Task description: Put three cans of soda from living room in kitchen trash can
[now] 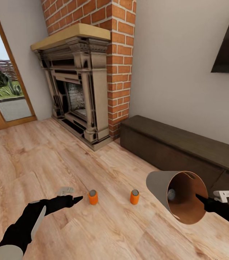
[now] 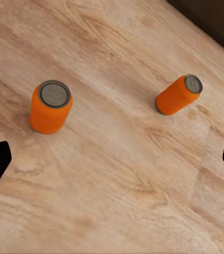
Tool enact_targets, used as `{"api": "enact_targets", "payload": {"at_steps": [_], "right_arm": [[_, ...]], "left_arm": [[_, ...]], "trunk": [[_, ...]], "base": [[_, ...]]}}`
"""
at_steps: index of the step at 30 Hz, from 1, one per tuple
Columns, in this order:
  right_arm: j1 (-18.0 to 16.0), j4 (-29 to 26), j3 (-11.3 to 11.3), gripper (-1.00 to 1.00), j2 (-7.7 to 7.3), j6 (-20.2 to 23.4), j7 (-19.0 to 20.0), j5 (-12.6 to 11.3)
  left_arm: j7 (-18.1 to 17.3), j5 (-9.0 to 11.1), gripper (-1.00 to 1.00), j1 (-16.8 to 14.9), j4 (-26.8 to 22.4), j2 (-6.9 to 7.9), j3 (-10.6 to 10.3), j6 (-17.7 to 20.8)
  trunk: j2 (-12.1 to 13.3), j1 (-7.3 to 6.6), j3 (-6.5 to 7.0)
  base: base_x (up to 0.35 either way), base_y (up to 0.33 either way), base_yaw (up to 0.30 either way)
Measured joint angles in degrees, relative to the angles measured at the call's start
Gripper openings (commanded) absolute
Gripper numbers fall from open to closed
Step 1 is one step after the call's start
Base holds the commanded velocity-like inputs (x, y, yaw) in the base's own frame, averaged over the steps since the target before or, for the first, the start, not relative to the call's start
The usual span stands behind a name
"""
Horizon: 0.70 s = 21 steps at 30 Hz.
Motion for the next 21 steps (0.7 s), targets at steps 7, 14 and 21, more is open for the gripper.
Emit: {"api": "enact_targets", "payload": {"at_steps": [7,14,21], "right_arm": [[0.02,0.02,-0.01,-1.00,0.00,0.06,-0.03,-0.13],[-0.01,0.05,0.05,-1.00,0.05,0.20,-0.03,-0.13],[0.02,0.10,0.16,-1.00,0.25,2.51,0.07,-0.23]], "left_arm": [[-0.08,-0.01,1.00,-0.04,0.03,0.00,0.00,0.04],[-0.10,-0.01,1.00,-0.04,0.08,0.00,0.00,0.09],[-0.08,0.01,1.00,-0.04,0.02,0.00,0.00,0.04]], "trunk": [[0.00,0.00,0.41],[0.00,0.00,0.80],[0.00,0.00,0.76]], "base": [[0.107,0.280,-0.209],[0.104,0.287,-0.191],[0.043,0.089,-0.055]]}}
